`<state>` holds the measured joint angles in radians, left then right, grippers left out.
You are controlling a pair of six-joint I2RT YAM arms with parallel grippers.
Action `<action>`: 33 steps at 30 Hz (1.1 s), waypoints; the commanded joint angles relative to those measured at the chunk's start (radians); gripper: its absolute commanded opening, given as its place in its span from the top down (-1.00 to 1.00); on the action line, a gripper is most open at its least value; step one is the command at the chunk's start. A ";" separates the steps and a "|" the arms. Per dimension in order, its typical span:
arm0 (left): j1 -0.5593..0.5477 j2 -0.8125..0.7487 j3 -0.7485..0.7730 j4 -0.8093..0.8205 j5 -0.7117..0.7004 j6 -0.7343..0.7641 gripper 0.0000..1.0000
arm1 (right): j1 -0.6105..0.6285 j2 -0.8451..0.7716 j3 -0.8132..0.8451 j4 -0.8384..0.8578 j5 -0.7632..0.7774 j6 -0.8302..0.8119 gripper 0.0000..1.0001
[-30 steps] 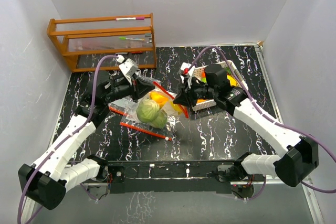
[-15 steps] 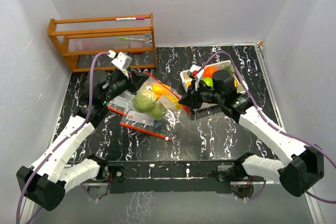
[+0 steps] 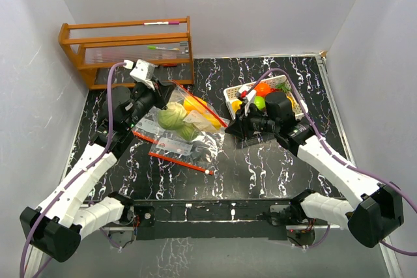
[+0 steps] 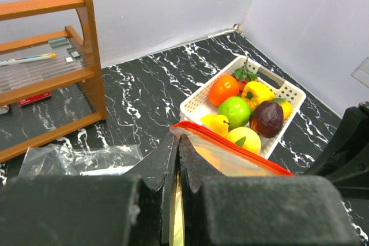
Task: Place the food in the zip-top bag and seal the zipper
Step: Zip the zipper food storage bag, then place the zipper food storage bag at the center of the board.
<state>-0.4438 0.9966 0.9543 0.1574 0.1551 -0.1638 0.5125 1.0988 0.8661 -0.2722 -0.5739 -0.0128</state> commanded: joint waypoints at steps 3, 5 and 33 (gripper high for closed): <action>0.017 -0.057 0.069 0.134 -0.120 0.004 1.00 | -0.012 -0.026 -0.013 -0.028 0.022 0.011 0.70; 0.018 -0.057 0.065 0.140 -0.114 0.001 1.00 | -0.013 -0.024 -0.009 -0.023 0.033 0.014 0.67; 0.207 0.098 0.116 -0.027 -0.442 -0.077 1.00 | -0.018 -0.119 0.082 0.013 0.325 0.333 -0.97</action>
<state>-0.3157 1.0698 1.0065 0.1406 -0.2741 -0.1677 0.4969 1.0054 0.9493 -0.2890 -0.2348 0.2996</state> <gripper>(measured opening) 0.008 0.984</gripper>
